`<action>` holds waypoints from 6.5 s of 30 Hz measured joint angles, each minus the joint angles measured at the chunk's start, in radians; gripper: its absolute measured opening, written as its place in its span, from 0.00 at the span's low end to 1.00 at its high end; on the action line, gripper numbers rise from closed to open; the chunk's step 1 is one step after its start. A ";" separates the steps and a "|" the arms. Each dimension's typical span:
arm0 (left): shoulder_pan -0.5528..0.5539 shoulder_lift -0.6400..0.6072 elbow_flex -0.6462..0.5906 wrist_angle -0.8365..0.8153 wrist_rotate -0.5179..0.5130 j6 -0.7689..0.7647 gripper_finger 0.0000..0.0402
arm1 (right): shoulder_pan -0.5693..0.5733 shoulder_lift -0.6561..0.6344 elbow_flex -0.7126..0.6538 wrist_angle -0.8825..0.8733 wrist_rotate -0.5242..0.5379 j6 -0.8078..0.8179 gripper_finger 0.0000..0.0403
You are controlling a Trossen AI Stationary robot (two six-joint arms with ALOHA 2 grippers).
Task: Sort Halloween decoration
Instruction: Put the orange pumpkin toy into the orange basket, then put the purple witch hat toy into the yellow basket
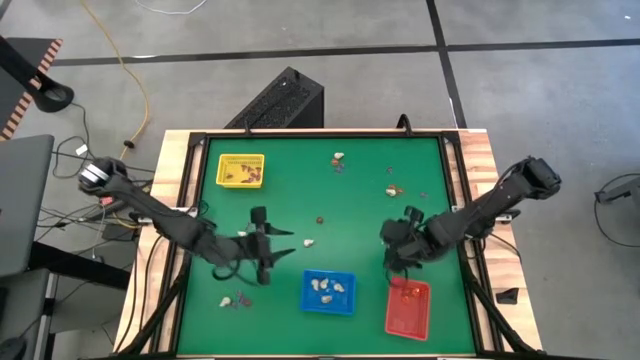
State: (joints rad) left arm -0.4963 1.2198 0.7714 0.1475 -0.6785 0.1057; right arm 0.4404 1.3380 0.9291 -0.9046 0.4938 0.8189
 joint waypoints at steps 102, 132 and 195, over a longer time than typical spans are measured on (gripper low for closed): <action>0.176 -0.659 -0.399 0.033 0.462 0.092 0.43 | 0.355 0.186 0.092 0.122 -0.492 1.185 0.44; 0.176 -0.659 -0.399 0.044 0.455 0.115 0.43 | -0.280 0.005 -0.045 -0.196 -0.357 0.530 0.55; 0.177 -1.124 -0.545 -0.090 0.287 0.091 0.43 | -0.552 0.334 0.121 0.941 -0.285 -0.133 0.05</action>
State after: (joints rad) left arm -0.3191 0.0962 0.2268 0.0576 -0.3912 0.1970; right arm -0.1115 1.6724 1.0505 0.0360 0.2084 0.6862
